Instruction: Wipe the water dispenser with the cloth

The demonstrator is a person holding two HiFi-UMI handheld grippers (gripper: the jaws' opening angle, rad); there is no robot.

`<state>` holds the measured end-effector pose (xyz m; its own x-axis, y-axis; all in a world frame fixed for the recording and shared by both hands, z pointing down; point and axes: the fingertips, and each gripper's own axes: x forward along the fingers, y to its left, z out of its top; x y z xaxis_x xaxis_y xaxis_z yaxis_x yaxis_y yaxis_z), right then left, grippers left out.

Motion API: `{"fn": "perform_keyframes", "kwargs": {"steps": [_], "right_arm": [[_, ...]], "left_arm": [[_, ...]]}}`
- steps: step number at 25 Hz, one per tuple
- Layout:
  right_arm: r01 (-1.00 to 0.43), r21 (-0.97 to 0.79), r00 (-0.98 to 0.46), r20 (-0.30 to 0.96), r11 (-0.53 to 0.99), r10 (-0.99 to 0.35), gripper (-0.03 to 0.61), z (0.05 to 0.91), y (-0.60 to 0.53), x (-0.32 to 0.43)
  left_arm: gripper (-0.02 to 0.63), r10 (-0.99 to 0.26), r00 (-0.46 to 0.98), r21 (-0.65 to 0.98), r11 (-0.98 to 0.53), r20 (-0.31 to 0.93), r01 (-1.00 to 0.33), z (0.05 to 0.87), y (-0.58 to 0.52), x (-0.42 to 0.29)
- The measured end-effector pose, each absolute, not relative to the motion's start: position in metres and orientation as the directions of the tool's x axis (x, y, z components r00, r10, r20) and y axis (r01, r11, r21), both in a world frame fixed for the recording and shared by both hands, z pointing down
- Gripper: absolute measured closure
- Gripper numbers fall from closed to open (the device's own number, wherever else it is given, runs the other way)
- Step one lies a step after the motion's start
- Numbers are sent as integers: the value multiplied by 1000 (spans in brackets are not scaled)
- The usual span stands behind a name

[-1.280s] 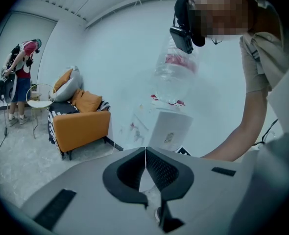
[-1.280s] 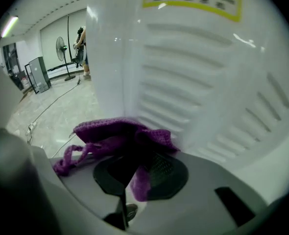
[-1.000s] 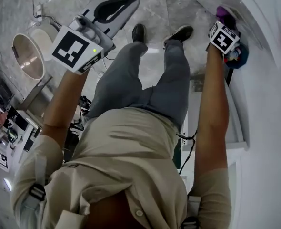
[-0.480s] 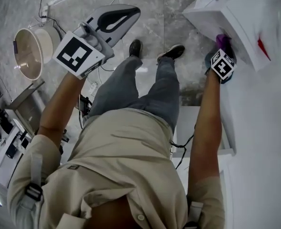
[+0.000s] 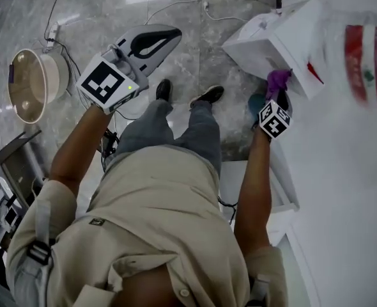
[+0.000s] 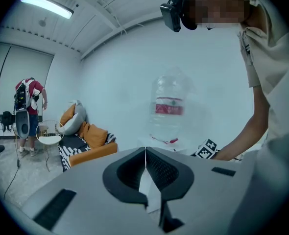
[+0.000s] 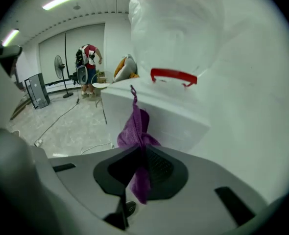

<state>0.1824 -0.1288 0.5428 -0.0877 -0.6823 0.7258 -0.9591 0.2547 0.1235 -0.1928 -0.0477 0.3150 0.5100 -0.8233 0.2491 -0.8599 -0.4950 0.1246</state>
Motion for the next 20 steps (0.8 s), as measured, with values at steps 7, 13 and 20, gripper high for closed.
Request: {"fn": "perform_keyframes", "kwargs": {"steps": [7, 13, 20], "right_arm": [[-961, 53, -180, 623, 270, -761, 528, 435, -95, 158], [-961, 42, -220, 476, 272, -851, 528, 325, -73, 146], [-950, 59, -270, 328, 305, -905, 535, 215, -38, 135]], "left_arm": [[592, -829, 522, 119, -508, 203, -853, 272, -23, -206], [592, -801, 581, 76, -576, 149, -814, 232, -8, -207], [592, -790, 608, 54, -606, 74, -794, 183, 5, -205]]}}
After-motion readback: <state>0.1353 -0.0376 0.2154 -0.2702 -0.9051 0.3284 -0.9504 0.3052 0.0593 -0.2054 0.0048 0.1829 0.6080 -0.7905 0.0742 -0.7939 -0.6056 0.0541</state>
